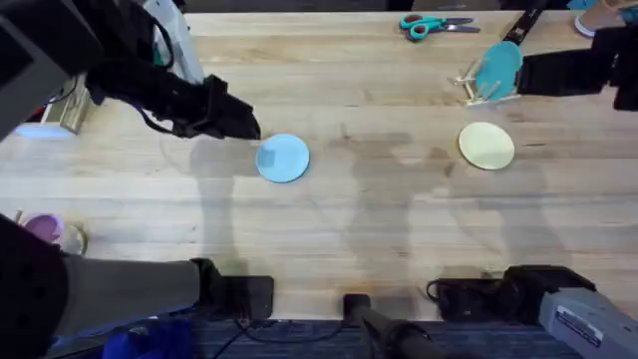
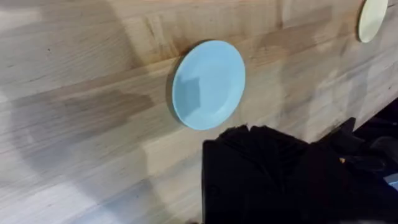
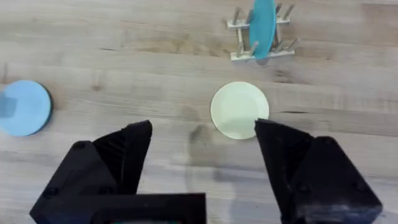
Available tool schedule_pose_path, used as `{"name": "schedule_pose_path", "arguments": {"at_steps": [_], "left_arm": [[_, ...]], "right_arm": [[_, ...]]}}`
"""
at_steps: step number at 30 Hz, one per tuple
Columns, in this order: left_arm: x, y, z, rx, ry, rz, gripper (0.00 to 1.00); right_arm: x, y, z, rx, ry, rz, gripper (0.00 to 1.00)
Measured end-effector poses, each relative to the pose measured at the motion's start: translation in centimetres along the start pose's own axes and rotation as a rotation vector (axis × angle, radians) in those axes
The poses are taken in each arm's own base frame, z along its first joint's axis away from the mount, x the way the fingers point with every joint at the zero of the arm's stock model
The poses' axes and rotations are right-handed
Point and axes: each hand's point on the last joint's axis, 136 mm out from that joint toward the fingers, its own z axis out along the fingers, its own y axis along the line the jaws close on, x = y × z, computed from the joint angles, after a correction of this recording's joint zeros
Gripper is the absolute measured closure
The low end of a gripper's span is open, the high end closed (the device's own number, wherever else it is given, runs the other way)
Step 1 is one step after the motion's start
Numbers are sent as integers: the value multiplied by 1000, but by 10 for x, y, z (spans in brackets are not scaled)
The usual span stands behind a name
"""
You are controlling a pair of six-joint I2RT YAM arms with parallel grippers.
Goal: Pick up the plates from the table one by one and place each into a slot on the dish rack.
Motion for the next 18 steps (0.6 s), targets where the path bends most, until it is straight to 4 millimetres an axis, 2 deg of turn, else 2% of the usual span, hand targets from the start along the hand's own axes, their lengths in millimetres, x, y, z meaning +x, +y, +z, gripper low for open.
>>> {"name": "schedule_pose_path", "arguments": {"at_steps": [7,18], "left_arm": [[13,10,20,18,15,-10,959],[8,16,27,19,0,0,960]], "right_arm": [[0,0,0,0,0,0,7],[0,0,0,0,0,0,8]]}}
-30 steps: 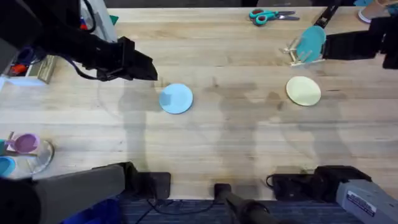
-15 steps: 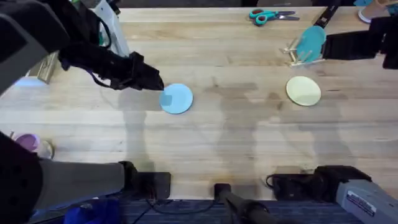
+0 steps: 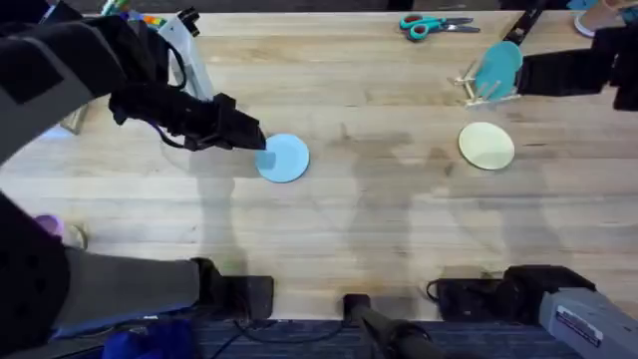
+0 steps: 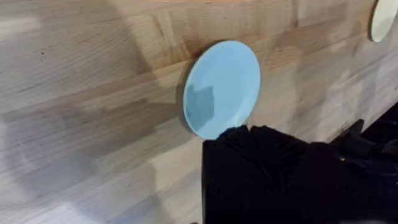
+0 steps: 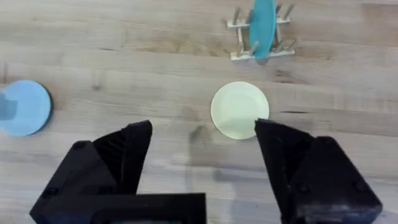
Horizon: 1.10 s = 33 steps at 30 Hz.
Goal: Pick up the plates from the table one by one and place each into a slot on the dish rack.
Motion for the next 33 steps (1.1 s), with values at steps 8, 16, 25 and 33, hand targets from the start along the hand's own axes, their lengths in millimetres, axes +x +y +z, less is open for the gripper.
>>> {"name": "schedule_pose_path", "arguments": {"at_steps": [8,16,25,33], "left_arm": [[0,9,11,9,34,-29,960],[-3,13,14,8,30,-32,960],[-5,28,3,0,-6,-86,961],[-5,27,4,0,-6,-85,961]], "right_arm": [[0,0,0,0,0,0,7],[0,0,0,0,0,0,7],[0,0,0,0,0,0,7],[0,0,0,0,0,0,8]]}}
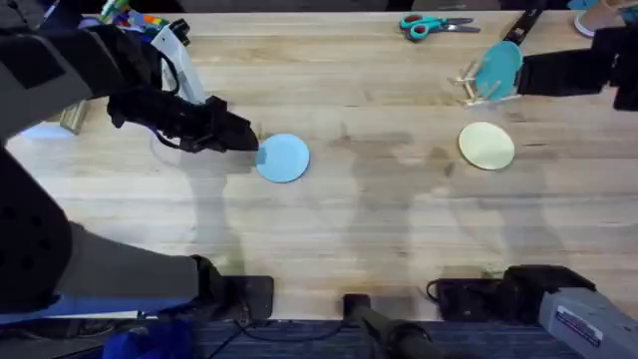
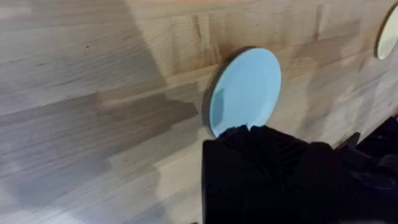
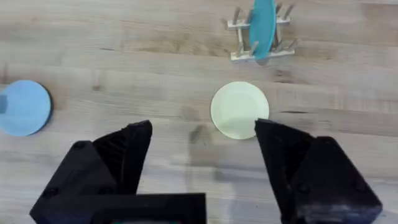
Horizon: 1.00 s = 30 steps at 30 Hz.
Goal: Pick up the plates from the table one by one and place each into a slot on the dish rack.
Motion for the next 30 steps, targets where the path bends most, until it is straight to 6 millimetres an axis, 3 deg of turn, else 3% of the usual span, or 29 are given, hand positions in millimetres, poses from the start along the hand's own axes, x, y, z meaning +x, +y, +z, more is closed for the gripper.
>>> {"name": "schedule_pose_path", "arguments": {"at_steps": [8,23,30], "left_arm": [[0,0,0,0,0,0,961],[0,25,31,22,70,-67,961],[-2,26,41,75,84,-157,960]], "right_arm": [[0,0,0,0,0,0,7],[0,0,0,0,0,0,7],[0,0,0,0,0,0,9]]}}
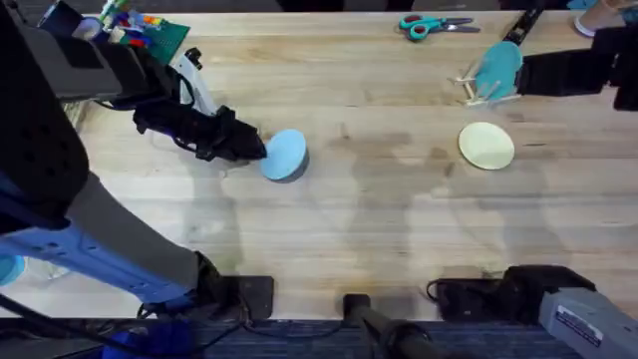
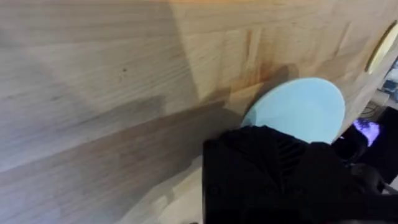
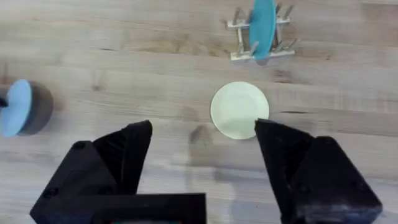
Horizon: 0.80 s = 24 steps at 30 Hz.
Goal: Pick up the plates from the table one by one and place each into a slot on the dish rack.
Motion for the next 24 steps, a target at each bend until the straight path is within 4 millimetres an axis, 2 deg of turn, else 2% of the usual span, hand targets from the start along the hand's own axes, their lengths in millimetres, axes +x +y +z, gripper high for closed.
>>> {"name": "schedule_pose_path", "arguments": {"at_steps": [13,16,24], "left_arm": [[-1,-1,1,11,0,-22,960],[-1,-1,1,11,0,-22,960],[-1,-1,1,11,-2,-21,961]], "right_arm": [[1,1,1,-8,5,6,7],[1,9,5,-55,21,19,7],[5,39,30,-232,148,207,7]]}}
